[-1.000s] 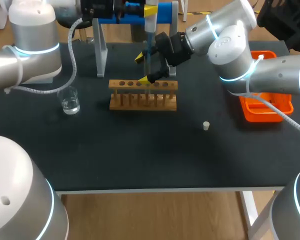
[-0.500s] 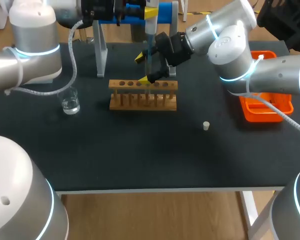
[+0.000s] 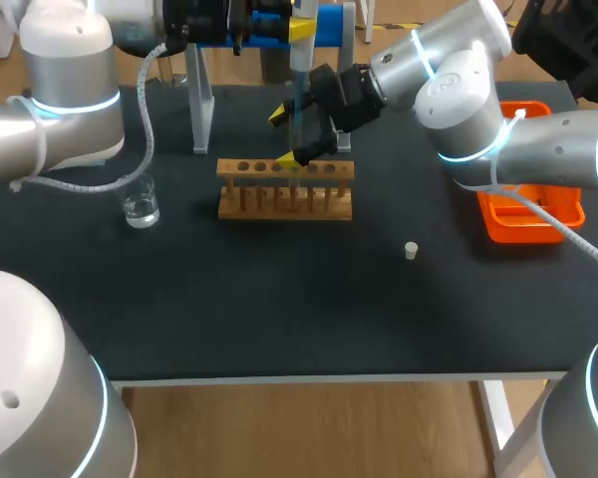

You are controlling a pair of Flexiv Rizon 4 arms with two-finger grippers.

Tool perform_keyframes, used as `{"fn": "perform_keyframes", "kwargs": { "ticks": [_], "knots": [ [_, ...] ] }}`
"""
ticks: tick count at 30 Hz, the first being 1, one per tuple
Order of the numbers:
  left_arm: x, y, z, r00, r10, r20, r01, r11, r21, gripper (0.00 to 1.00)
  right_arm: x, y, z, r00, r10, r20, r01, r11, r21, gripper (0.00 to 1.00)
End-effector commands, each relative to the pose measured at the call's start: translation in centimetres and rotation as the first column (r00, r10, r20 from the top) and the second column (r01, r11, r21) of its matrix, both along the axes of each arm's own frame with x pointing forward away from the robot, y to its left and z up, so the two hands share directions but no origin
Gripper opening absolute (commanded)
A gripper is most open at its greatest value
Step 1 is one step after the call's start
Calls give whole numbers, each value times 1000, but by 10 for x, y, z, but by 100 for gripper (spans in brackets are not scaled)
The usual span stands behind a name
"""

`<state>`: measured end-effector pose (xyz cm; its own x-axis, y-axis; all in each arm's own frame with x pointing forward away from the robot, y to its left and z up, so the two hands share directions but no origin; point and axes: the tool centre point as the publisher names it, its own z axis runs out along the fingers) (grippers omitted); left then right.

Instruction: Invert the test tube, pick up the pipette, mount the tip to pipette, aspirate from beaker and dispense into the tube, eject the tip, return the pipette, and cap with the stopper.

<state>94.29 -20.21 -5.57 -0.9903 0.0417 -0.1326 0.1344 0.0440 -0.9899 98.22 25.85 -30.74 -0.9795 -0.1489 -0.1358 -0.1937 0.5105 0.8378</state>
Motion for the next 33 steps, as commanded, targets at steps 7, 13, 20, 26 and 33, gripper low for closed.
{"fn": "perform_keyframes", "kwargs": {
  "ticks": [7,13,20,26,33],
  "knots": [
    [0,-4,-4,1000,-6,5,6,1000,2,0,2,-1,0,1000,6,-3,-6,1000,-2,100],
    [-1,-4,-7,1000,0,9,0,1000,-3,0,2,-1,0,1000,6,-3,-6,1000,-2,100],
    [-2,-4,-10,1000,3,10,-3,1000,-8,0,2,-1,0,1000,6,-3,-6,1000,-2,100],
    [-2,-3,-13,1000,7,7,-7,1000,-9,0,2,-1,0,1000,6,-3,-6,1000,-2,100],
    [-1,-2,-14,1000,10,4,-10,1000,-12,0,2,-1,0,1000,6,-3,-6,1000,-2,100]
  ]
}}
